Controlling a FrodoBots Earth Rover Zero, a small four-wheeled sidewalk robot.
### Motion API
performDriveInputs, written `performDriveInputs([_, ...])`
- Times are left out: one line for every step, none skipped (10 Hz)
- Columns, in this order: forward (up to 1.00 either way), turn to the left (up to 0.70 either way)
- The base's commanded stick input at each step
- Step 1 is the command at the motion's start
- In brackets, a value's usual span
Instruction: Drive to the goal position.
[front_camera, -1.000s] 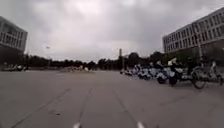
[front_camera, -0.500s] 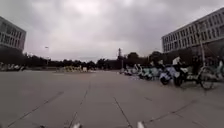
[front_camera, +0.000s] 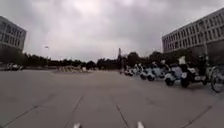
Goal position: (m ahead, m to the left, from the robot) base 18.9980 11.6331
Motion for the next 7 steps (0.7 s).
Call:
performDriveInputs([0.70,0.00])
performDriveInputs([0.70,0.00])
performDriveInputs([0.70,0.00])
performDriveInputs([0.70,0.00])
performDriveInputs([0.70,0.00])
performDriveInputs([0.70,0.00])
performDriveInputs([0.70,0.00])
